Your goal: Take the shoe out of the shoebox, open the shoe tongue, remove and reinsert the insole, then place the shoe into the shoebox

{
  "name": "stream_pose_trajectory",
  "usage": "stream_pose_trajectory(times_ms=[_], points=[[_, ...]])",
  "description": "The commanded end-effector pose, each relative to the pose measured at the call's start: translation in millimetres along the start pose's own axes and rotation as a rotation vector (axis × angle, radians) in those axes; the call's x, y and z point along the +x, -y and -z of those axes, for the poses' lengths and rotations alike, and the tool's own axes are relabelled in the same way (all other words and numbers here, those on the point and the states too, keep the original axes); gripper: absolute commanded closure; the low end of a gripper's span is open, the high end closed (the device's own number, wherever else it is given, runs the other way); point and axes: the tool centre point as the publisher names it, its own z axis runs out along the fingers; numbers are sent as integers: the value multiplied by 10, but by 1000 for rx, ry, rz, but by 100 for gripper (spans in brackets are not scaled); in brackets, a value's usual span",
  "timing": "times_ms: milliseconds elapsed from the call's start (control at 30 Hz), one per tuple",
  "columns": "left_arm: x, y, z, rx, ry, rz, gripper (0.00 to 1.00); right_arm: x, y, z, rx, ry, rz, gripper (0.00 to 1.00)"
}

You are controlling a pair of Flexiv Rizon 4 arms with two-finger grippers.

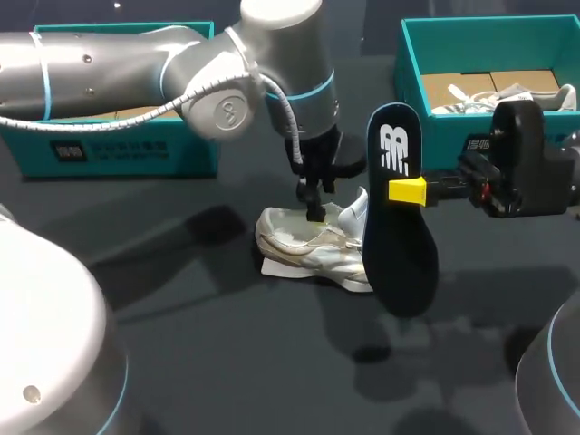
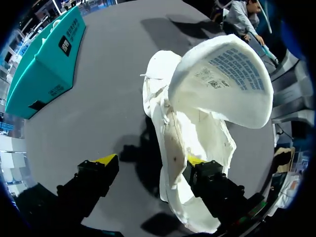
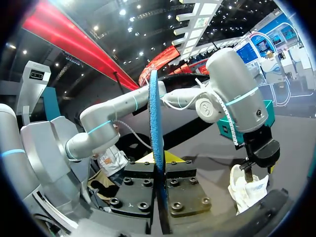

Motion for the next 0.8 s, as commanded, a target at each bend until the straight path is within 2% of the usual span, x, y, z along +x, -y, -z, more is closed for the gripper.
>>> stream_pose_trajectory(times_ms=[33, 167, 200, 300, 333, 367, 667, 800], points=[[5, 65, -153, 6, -16, -11, 28, -2, 9, -17, 0, 2, -1, 100], [64, 82, -197, 4, -19, -20, 41, -2, 9, -17, 0, 2, -1, 100], [73, 82, -208, 3, -20, -19, 49, -2, 9, -17, 0, 2, -1, 100], [109, 83, -232, 1, -24, -16, 64, -2, 9, -17, 0, 2, -1, 100], [119, 81, -236, 0, -26, -15, 74, -2, 9, -17, 0, 2, -1, 100], [126, 77, -238, -1, -26, -14, 100, -2, 9, -17, 0, 2, -1, 100], [152, 48, -217, -2, -41, -17, 100, -2, 9, -17, 0, 2, -1, 100], [151, 62, -167, 27, -77, -65, 100, -2, 9, -17, 0, 2, -1, 100]])
